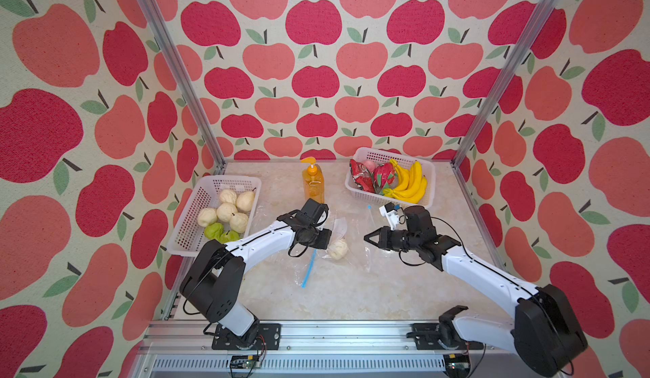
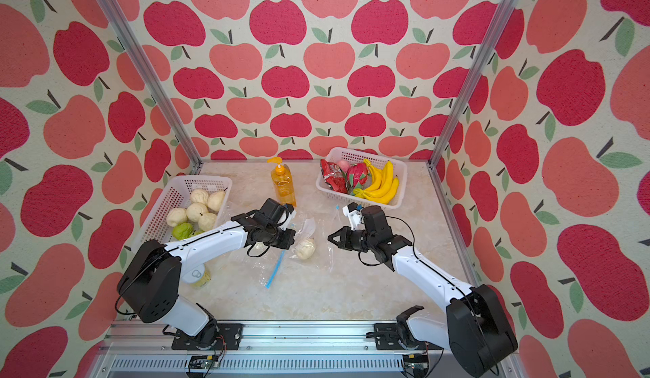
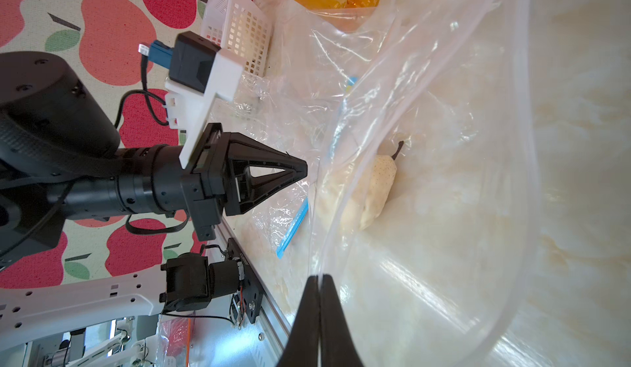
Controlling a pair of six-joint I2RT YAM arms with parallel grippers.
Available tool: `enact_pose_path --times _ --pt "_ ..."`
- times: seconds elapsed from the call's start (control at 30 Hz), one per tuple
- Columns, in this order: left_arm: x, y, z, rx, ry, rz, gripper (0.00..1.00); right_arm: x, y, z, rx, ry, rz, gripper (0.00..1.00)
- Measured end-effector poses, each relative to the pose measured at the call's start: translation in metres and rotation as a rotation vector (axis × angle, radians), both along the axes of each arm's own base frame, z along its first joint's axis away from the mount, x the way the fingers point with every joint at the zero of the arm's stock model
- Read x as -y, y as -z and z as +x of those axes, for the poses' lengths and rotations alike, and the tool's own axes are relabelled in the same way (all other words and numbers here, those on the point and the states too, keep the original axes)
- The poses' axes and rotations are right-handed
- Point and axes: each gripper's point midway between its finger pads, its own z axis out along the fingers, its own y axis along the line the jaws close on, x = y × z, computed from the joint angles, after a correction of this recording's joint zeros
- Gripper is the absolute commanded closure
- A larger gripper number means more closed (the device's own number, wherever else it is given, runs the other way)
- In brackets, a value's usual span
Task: Open the zip-top bag and take out the pear
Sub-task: Pick up the pear from the zipper food storage bag.
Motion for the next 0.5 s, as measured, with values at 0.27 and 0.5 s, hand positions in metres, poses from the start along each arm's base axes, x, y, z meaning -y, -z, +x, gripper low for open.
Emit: enact_pose_path --times 0.27,0.5 --pt "0.01 0.019 -0.009 -0.038 0.036 0.027 0.97 -0.003 -0.001 -0.003 0.004 -0.013 0.003 1.0" --pt "0.03 0.024 -0.005 -0.031 0.066 0.016 0.97 -0.01 0.009 -0.009 -0.02 -0.032 -0.003 1.0"
